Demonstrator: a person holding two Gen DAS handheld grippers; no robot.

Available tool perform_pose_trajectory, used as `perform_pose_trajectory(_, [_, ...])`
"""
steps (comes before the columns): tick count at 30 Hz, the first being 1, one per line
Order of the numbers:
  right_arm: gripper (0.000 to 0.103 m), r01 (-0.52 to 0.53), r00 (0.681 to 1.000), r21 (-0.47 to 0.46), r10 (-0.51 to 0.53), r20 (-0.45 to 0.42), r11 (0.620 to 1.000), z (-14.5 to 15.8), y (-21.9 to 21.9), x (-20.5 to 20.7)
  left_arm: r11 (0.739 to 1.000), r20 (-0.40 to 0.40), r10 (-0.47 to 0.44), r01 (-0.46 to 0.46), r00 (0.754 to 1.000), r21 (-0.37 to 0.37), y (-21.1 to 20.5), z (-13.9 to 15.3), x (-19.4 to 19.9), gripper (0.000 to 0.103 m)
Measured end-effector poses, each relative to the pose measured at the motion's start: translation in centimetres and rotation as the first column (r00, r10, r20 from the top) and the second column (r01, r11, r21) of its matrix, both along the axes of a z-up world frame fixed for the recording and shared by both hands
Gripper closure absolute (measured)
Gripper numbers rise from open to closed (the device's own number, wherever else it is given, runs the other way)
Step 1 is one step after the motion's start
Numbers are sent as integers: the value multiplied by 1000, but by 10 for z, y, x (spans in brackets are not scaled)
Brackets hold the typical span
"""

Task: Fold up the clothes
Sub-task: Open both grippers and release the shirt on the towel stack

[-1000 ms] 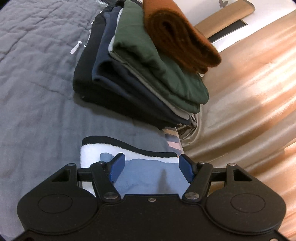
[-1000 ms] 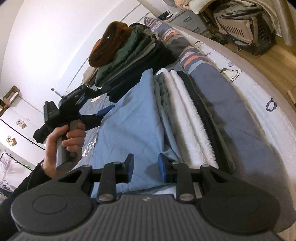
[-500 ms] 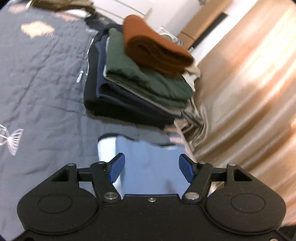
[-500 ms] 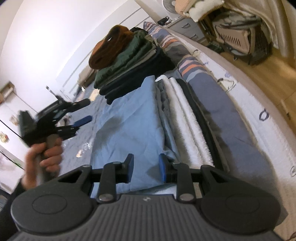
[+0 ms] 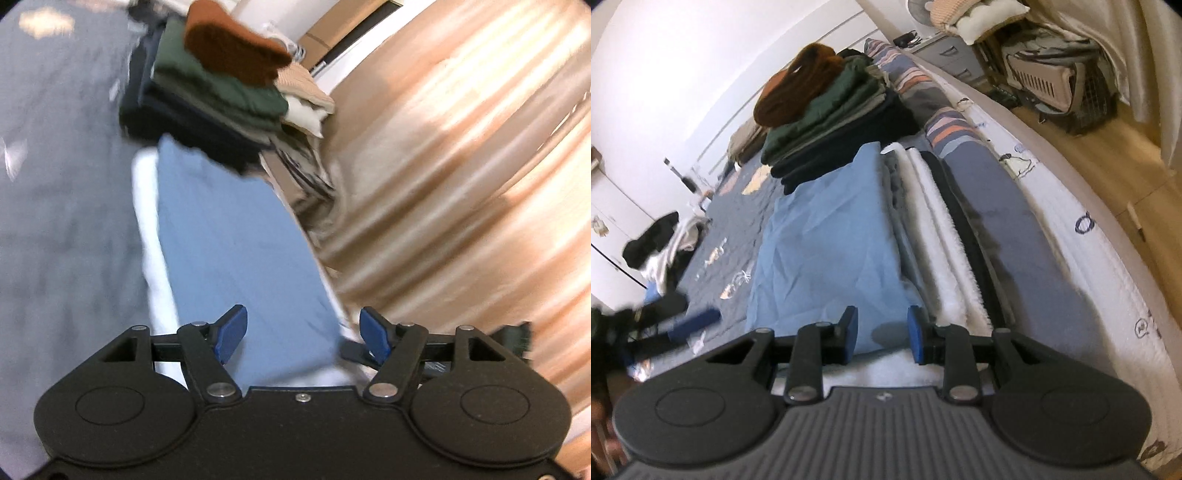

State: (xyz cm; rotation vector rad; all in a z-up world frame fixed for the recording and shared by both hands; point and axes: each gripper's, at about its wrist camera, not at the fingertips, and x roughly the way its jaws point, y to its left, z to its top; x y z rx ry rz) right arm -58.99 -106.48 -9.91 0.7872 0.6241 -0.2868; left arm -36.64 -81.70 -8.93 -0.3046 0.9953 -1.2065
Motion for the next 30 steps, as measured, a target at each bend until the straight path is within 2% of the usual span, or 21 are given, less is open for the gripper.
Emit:
perform_pose_trajectory(2, [75,6,1000,2,-6,-3,1000,-2,0,-1,1000,-43,1,-1,999,5,2,-11,-3,36])
perform_pose_trajectory(5, [75,4,1000,-12,-4,-13,1000,-5,2,2,998,-51,18,-15,999,69,-2,-27,-6,36])
perform_pose_trajectory(11, [75,7,999,-21,-8,-32,1000,-9,0,5,995,-18,15,-13,1000,98,-7,-38,-18,31])
perform_pose_trajectory(17, [76,14,1000,-10,-15,-24,1000,-12,-3,-1,991,27,-7,4,1000,135,-1,-42,-33,30])
perform_pose_trajectory(22, [74,23,999,-23,-23,-27,999,-2,2,-7,985,108,-10,-9,994,172,6,-26,-41,28])
perform_pose_trajectory(25, [74,15,998,-76,-19,-53,997,11,10,-8,980,167,-12,-21,986,197,9,-12,-47,26])
perform_pose_trajectory(27, [74,12,998,-104,-19,-63,995,20,15,-11,976,206,-14,-31,978,213,11,-3,-51,15])
perform_pose_trajectory(30, [72,2,998,-152,-13,-67,988,37,23,-15,970,264,-20,-45,964,237,14,10,-57,14])
